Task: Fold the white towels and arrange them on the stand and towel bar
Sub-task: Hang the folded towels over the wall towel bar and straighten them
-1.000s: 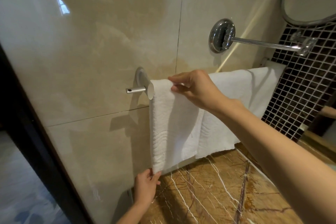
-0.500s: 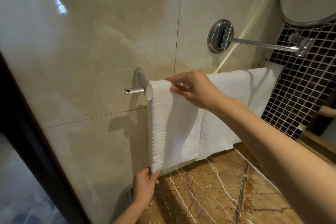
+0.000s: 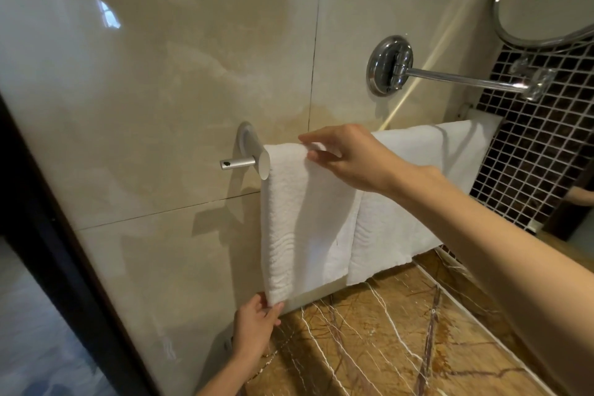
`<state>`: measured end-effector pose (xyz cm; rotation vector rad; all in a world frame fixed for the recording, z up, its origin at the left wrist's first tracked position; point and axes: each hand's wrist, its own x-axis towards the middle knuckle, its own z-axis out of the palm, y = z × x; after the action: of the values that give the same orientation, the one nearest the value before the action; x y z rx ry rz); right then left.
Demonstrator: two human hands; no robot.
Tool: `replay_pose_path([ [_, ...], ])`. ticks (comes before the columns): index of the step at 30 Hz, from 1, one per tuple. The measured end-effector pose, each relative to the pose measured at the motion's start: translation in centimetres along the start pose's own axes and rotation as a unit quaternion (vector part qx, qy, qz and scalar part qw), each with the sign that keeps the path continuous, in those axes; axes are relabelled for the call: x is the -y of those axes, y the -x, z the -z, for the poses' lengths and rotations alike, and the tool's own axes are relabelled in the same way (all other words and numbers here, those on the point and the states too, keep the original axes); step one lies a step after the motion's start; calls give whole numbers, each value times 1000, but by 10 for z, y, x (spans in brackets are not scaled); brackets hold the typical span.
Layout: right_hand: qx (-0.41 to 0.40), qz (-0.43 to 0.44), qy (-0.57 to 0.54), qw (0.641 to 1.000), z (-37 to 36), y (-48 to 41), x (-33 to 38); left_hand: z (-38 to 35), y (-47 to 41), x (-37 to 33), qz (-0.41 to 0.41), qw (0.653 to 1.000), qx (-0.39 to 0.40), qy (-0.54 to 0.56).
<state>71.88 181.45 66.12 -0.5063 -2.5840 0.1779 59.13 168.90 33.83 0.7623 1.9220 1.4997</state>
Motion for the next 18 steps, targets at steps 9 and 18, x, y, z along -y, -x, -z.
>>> replay_pose_path([
  [9, -28, -19, -10, 999, 1, 10, -21, 1, -17, 9, 9, 1000, -10, -19],
  [18, -35, -27, -1, 999, 0, 9, -18, 8, -16, -2, -12, 998, -2, -57],
])
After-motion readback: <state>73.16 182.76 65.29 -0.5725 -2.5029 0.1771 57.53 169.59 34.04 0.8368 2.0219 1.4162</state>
